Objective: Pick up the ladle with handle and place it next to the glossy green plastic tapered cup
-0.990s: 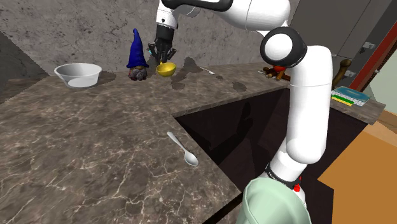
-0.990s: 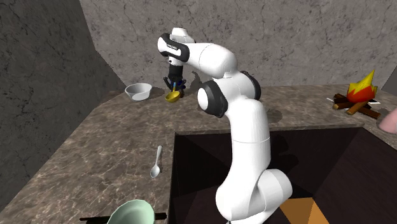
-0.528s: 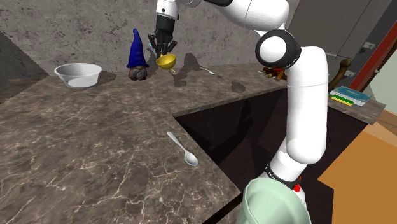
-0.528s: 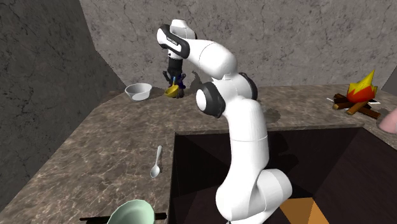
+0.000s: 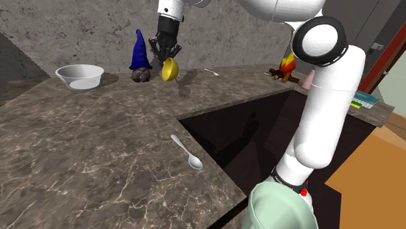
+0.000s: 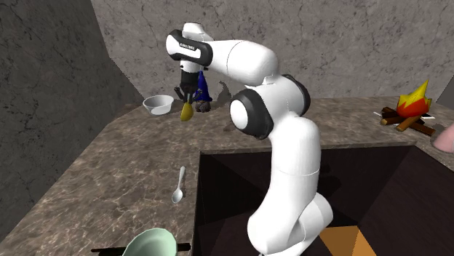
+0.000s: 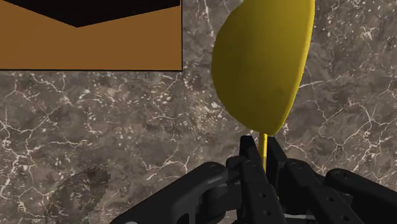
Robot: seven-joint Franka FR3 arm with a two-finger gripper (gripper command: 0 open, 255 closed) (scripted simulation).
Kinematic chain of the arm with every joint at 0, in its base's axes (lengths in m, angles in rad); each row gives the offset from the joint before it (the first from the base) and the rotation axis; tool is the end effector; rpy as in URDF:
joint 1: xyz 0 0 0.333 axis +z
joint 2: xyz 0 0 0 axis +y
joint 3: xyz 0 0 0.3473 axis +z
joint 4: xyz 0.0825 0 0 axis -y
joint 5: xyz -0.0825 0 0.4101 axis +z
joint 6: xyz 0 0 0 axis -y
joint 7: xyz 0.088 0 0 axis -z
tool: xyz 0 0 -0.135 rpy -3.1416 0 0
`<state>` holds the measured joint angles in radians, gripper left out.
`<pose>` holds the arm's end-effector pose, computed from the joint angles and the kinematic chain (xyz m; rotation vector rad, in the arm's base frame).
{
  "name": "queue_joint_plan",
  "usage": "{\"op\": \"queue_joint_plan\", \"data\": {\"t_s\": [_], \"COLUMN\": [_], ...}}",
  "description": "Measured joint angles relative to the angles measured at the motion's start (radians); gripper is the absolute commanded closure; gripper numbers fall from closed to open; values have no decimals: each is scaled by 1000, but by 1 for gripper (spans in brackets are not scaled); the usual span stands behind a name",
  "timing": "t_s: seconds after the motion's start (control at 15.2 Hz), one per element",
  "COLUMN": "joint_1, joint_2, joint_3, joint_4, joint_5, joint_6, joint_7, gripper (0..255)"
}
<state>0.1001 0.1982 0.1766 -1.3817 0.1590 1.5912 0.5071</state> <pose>0.6216 0.1863 0.6062 -2.9352 0.3482 0.0896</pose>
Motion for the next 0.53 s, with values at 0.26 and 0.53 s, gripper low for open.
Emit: {"op": "queue_joint_plan", "data": {"t_s": [0.26,0.53], "joint_1": [37,75], "joint_2": [-103,-183], "joint_3": [29,65], "joint_4": [-138,-234], "joint_5": [13,27], "joint_6": [48,80], "joint_7": [61,131], "gripper": [255,255]}}
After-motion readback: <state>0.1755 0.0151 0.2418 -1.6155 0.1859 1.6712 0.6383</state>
